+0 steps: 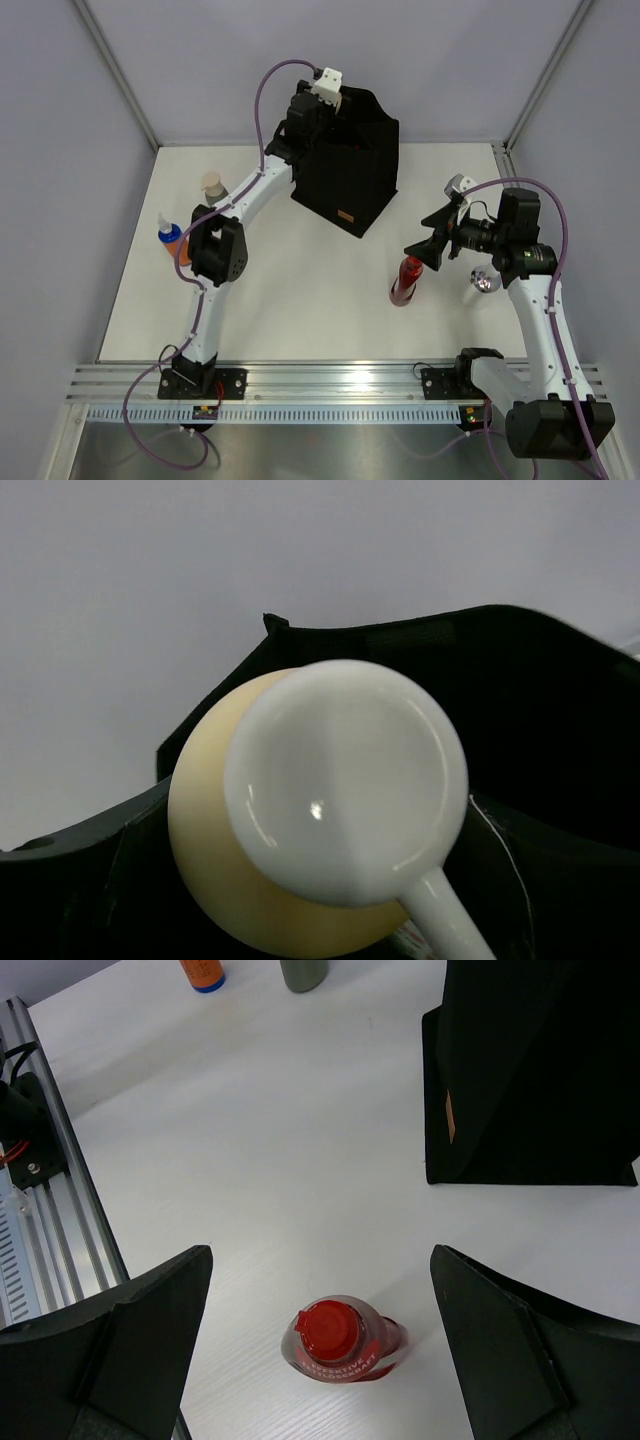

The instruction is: Place the personal care products into the canvas bag

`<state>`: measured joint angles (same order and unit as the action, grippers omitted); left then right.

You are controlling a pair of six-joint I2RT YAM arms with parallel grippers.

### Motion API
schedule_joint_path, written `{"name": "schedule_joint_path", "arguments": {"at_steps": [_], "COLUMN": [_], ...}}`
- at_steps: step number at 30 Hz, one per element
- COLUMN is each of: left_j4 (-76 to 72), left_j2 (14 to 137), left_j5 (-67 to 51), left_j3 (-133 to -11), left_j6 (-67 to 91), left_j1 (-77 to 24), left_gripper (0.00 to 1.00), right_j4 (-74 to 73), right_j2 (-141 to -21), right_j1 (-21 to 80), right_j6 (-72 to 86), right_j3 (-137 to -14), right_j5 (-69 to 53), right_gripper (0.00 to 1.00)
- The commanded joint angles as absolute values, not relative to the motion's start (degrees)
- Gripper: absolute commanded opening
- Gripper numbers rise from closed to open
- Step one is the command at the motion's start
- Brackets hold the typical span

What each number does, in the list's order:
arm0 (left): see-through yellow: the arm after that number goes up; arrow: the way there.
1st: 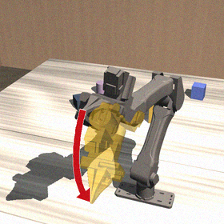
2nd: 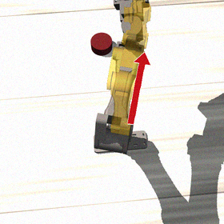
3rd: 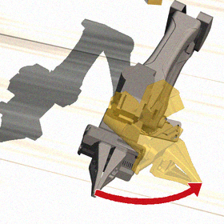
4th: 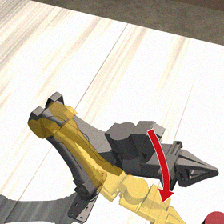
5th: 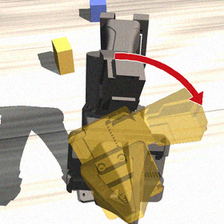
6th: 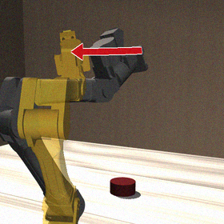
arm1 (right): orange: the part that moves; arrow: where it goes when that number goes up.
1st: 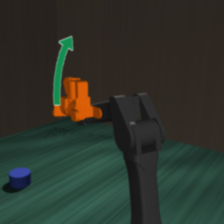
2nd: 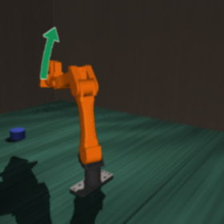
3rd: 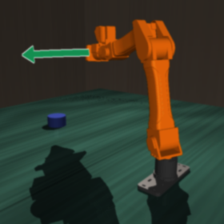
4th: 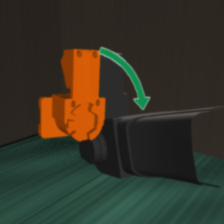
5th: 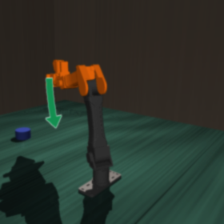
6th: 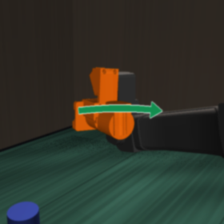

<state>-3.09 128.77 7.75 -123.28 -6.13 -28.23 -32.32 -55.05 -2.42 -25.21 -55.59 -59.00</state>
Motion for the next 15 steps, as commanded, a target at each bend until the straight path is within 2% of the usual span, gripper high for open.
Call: {"name": "schedule_joint_path", "arguments": {"at_steps": [1,3,5,8,10,12,13,15], "left_j4": [-11.86,-12.39,-12.48,-12.92,-12.92,-12.92,-12.75,-12.48], "left_j2": [130.51,130.69,131.04,131.66,131.84,131.75,131.75,131.4], "left_j5": [14.51,13.45,12.66,12.57,12.4,11.96,11.87,11.25], "left_j3": [-123.67,-122.35,-121.2,-119.88,-119.62,-119.44,-119.36,-119.44], "left_j6": [-12.48,-13.27,-13.36,-13.19,-12.83,-12.22,-11.96,-11.08], "left_j1": [-27.95,-27.86,-27.86,-27.86,-27.86,-27.86,-27.86,-27.86], "left_gripper": [0.0,0.0,0.05,0.23,0.45,0.55,0.66,0.72], "right_j4": [-30.5,-30.67,-30.67,-30.85,-30.85,-30.94,-30.94,-31.02], "right_j2": [-55.37,-55.46,-55.55,-55.72,-55.72,-55.72,-55.72,-55.81], "right_j1": [-2.81,-2.81,-2.81,-2.73,-2.81,-2.81,-2.81,-2.81], "right_j6": [-24.96,-24.96,-24.96,-25.05,-25.14,-25.14,-25.22,-25.31], "right_j3": [-56.07,-56.25,-56.34,-56.43,-56.43,-56.43,-56.43,-56.43], "right_j5": [-58.36,-58.36,-58.53,-58.71,-58.62,-58.54,-58.54,-58.54], "right_gripper": [0.99,1.0,1.0,1.0,0.99,1.0,1.0,1.0]}}
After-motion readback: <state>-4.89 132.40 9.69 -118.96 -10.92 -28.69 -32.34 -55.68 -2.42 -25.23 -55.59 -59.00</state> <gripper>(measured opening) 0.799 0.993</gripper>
